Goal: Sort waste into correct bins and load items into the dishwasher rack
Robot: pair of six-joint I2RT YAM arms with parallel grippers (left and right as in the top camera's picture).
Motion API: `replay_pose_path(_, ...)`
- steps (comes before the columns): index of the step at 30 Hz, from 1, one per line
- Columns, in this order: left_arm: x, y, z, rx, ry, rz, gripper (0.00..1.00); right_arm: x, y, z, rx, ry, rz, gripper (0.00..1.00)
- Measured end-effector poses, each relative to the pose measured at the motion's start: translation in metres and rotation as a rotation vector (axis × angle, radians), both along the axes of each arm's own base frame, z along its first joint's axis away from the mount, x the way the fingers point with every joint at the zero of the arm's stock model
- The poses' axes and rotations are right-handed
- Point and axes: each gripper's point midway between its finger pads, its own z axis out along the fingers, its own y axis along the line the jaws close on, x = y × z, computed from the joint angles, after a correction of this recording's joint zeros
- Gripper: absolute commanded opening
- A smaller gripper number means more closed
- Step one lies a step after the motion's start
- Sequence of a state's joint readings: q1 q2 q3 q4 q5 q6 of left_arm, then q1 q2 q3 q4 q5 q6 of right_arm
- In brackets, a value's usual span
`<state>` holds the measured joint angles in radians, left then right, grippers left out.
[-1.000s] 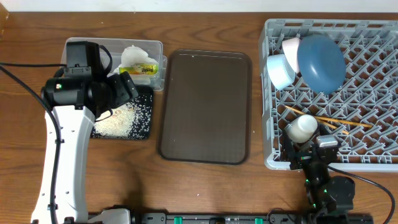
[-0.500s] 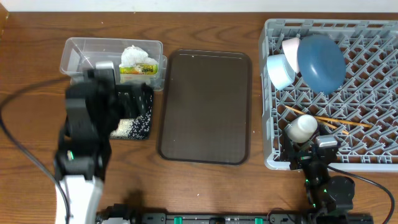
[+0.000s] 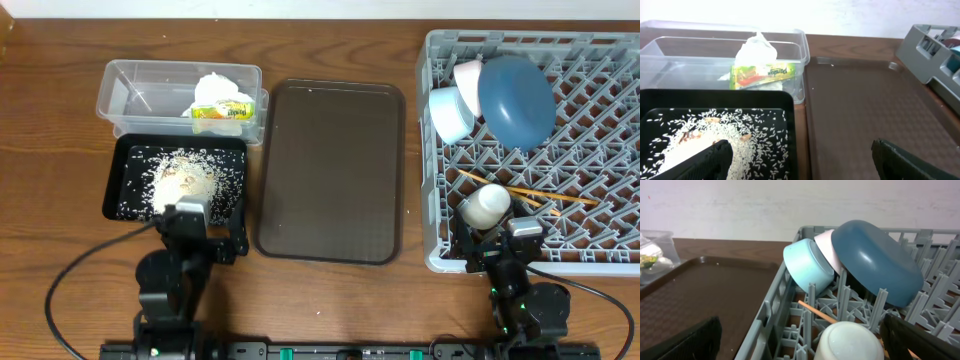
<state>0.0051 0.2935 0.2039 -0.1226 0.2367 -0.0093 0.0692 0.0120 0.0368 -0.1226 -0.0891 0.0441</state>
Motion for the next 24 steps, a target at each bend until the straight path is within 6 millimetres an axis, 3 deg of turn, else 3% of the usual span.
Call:
replay_pose_path(9,-0.0052,0.0008,-0.0104,0.008,-0.087,0.003,0.91,0.0,0.0,0.0001,0.0,0.0,0.0,0.99)
replay_pose_path(24,-0.0046,0.0089,-0.0022,0.018,-0.202,0.05,0.91,0.0,0.0,0.0,0.0,0.0,0.0,0.99)
